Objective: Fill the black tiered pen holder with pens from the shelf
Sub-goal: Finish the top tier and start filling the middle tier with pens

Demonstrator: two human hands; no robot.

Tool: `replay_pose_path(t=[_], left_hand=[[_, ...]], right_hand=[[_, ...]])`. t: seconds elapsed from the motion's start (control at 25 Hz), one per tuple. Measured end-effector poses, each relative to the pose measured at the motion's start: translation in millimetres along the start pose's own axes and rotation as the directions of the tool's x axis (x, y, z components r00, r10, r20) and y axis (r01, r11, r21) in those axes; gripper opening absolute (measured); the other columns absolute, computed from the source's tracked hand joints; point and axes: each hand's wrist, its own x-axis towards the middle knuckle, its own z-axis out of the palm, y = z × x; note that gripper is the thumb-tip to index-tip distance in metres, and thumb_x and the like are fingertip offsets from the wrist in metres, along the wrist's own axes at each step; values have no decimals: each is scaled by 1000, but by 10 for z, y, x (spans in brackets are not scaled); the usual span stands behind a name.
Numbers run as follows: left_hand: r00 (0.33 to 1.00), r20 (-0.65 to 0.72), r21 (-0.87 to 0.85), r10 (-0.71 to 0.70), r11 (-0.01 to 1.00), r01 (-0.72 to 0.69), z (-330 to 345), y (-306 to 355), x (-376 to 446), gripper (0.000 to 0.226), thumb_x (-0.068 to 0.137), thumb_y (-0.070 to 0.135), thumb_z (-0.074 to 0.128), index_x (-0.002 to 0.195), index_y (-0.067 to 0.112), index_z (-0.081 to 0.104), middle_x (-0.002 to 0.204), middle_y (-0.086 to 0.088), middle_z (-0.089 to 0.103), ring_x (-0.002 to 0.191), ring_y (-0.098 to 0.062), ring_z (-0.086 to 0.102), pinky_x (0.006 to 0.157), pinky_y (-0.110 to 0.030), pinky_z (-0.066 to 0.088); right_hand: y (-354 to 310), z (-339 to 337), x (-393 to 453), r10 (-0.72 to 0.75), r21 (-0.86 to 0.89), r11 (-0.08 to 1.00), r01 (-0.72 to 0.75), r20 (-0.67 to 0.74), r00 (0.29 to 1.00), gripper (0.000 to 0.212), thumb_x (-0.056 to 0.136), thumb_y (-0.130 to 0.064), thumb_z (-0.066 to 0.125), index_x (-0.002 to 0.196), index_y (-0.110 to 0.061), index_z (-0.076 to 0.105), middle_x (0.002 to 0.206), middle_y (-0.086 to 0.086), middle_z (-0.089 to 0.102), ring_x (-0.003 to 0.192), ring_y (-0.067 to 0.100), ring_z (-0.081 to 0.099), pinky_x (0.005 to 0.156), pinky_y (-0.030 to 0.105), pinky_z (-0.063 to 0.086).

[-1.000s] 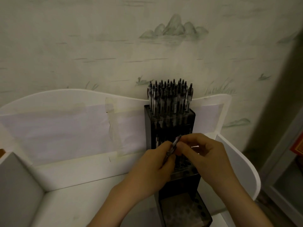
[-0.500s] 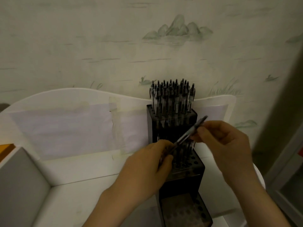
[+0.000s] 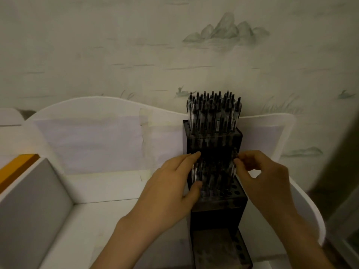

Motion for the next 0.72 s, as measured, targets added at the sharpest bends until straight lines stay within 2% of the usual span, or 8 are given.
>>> replay_pose_path(t=[0.08, 0.28, 0.44, 0.52, 0.6, 0.72], left_hand=[[1000, -11, 5, -19, 1000, 19, 11, 5, -10, 64, 95, 42, 52, 150, 42, 19, 147, 24, 34, 131, 8, 29, 88, 11, 13], [998, -38, 14, -51, 999, 51, 37, 51, -34, 64, 95, 42, 51, 150, 43, 19, 145, 24, 37, 128, 6, 34, 84, 11, 19], [994, -66, 13, -81, 997, 82, 64, 116, -58, 63, 95, 42, 51, 149, 45, 19, 144, 26, 38, 116, 7, 43, 83, 10, 22], [993, -68, -3, -97, 995, 97, 90, 133, -75, 62, 95, 41, 51, 148, 44, 20, 144, 26, 37, 123, 7, 39, 87, 10, 22], [991, -60, -20, -117, 993, 116, 106, 151, -99, 62, 96, 40, 51, 148, 44, 20, 145, 26, 37, 126, 8, 38, 88, 7, 24], [984, -60, -8, -169, 986, 169, 77, 181, -174, 61, 96, 39, 52, 148, 44, 21, 145, 27, 36, 102, 15, 44, 82, 7, 26]], right_hand=[[36, 20, -8, -5, 4, 1000, 5, 18, 1000, 10, 85, -8, 72, 91, -16, 69, 75, -9, 67, 72, 2, 64, 68, 2, 44], [140, 23, 51, -46, -24, 999, 48, 67, 997, 8, 83, -7, 74, 88, -11, 71, 69, -8, 64, 67, -4, 60, 65, -1, 43], [290, 64, 2, 94, -57, 995, -85, 184, 978, 7, 84, -8, 73, 91, -8, 73, 67, -13, 60, 64, -8, 56, 63, -6, 38], [329, 47, -3, 120, -43, 993, -114, 201, 972, 8, 84, -9, 74, 91, -9, 73, 69, -15, 61, 66, -7, 58, 63, -3, 42], [297, 17, -23, 99, -48, 995, -90, 208, 973, 11, 82, -11, 76, 93, -11, 73, 70, -11, 64, 68, -6, 59, 63, 4, 48], [175, -18, -48, -52, -49, 997, 57, 114, 992, 28, 79, -15, 78, 105, -9, 70, 84, 0, 69, 72, 4, 60, 72, 13, 49]])
